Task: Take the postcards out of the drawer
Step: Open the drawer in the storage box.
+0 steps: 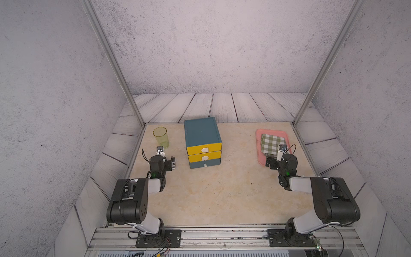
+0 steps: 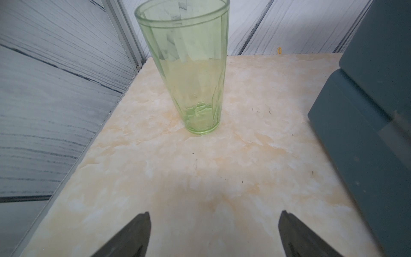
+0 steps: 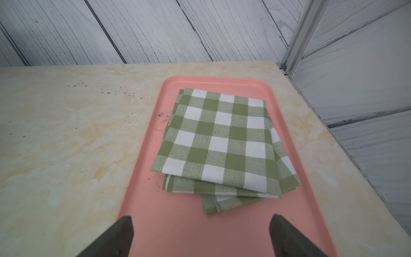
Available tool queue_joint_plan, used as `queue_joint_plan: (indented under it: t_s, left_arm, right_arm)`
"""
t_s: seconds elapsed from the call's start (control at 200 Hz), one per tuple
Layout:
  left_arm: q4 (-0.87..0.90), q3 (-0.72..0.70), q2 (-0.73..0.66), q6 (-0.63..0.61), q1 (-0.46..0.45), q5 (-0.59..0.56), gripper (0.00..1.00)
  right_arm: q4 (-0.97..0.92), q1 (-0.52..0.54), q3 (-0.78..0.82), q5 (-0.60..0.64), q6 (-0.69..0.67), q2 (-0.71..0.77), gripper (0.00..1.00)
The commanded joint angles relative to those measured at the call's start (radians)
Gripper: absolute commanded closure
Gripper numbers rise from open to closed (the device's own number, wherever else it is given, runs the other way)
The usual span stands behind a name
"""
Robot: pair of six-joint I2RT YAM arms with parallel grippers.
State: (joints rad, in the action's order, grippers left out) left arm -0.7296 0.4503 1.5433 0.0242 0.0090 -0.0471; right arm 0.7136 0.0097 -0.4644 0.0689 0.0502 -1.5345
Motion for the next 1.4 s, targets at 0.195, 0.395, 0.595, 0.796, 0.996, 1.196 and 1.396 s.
queue_joint_plan:
  t_s: [0.195, 0.395, 0.595, 0.796, 0.996, 1.196, 1.396]
  left_arm:
    - [0.021, 0.030, -0.046, 0.003, -0.009, -0.035, 0.08]
    - [0.436, 0.143, -0.303, 0.072, -0.015, -0.091, 0.09]
    - [0.692, 0.228, -0.562, 0.049, -0.017, 0.013, 0.04]
    - [0.985, 0.453, -0.597, 0.010, -0.016, 0.287, 0.08]
    - [1.070, 0.714, -0.445, 0.037, -0.031, 0.489, 0.13]
    - [1.066, 0.874, -0.291, 0.026, -0.101, 0.605, 0.12]
    - [1.045, 0.988, -0.146, 0.064, -0.160, 0.660, 0.11]
  right_arm:
    - [0.003, 0.001, 0.000, -0.014, -0.007, 0.009, 0.01]
    - [-0.373, 0.013, -0.104, 0.010, 0.080, 0.222, 0.03]
    - [-0.642, 0.176, -0.168, 0.050, 0.109, 0.415, 0.04]
    - [-0.814, 0.443, -0.250, 0.158, 0.151, 0.537, 0.04]
    - [-0.931, 0.630, -0.378, 0.266, 0.269, 0.508, 0.04]
    - [-1.053, 0.795, -0.521, 0.375, 0.391, 0.412, 0.04]
    - [-1.059, 0.935, -0.626, 0.406, 0.422, 0.262, 0.03]
